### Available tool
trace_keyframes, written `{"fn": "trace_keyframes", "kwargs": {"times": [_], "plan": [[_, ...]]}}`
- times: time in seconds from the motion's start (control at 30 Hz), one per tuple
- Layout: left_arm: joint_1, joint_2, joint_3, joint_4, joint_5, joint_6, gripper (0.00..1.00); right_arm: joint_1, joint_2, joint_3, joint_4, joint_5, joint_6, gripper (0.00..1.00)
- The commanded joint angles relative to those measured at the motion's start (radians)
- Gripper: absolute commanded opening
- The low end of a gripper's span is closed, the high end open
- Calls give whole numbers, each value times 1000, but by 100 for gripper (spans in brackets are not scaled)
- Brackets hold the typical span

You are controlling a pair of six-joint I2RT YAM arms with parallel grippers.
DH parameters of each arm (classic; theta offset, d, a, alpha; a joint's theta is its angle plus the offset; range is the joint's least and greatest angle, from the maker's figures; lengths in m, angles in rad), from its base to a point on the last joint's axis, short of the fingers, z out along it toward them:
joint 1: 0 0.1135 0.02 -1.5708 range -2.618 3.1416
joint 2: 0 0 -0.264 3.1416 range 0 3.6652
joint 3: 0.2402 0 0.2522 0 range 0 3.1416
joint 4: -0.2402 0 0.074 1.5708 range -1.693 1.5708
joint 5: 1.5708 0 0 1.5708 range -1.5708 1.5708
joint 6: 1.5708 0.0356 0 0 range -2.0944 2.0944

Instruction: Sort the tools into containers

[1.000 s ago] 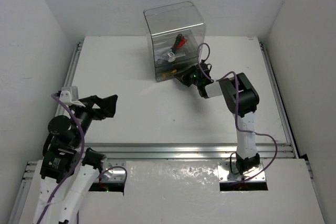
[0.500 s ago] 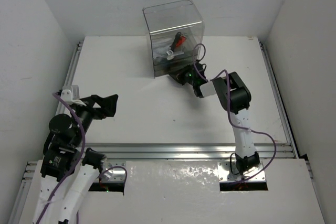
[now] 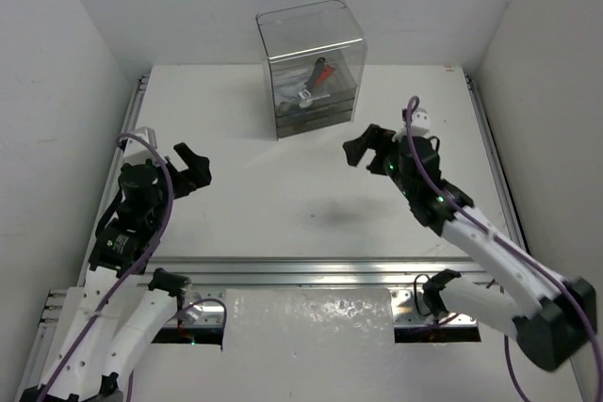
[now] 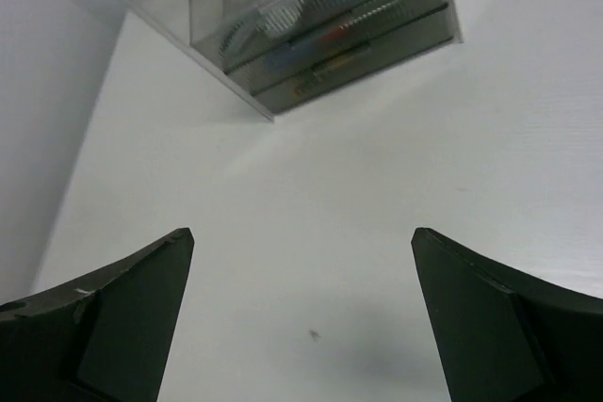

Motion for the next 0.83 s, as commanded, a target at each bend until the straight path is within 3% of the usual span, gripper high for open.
{"fn": "trace_keyframes", "kwargs": {"times": [0.0,0.1,0.2,0.3,0.57,0.8], "plan": [[3,-16,24,28,-169,-8,100,57,-155,1,-496,190,-290,99],[3,-10,29,-18,-278,-12,100,60,-258,52,-707,212,-361,99],[3,-45,20,-10,-297,61,100,60,-327,116,-883,281,-384,99],[3,-103,-2,13,-345,118,100,58,-384,173,-978,328,-396,99],[-1,-218,-77,74,-223,130,100,58,-560,100,-946,326,-433,99],[-3,-197,-82,85,-175,129,100,60,-546,73,-926,302,-410,99]]}}
